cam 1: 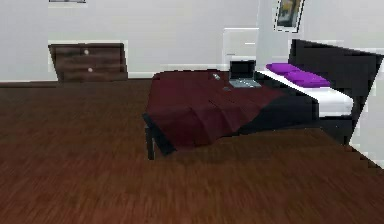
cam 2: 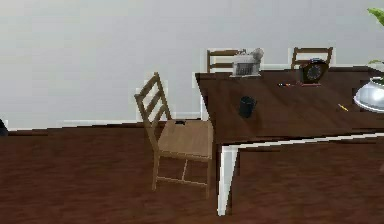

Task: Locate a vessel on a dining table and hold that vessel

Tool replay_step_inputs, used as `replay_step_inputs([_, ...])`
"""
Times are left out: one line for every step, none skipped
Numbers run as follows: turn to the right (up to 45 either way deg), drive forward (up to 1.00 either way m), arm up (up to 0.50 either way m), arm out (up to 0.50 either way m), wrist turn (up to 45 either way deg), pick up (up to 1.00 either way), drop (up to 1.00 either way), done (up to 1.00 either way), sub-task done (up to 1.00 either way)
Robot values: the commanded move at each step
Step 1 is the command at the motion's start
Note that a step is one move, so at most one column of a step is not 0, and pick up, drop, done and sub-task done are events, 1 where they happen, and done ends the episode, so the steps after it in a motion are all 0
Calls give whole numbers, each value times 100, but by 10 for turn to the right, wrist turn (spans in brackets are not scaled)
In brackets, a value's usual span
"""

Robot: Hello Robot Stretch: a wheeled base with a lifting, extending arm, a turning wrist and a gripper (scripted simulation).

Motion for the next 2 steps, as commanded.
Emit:
replay_step_inputs([150, 0, 0, 0, 0, 0, 0, 0, 0])
replay_step_inputs([450, 0, 0, 0, 0, 0, 0, 0, 0])
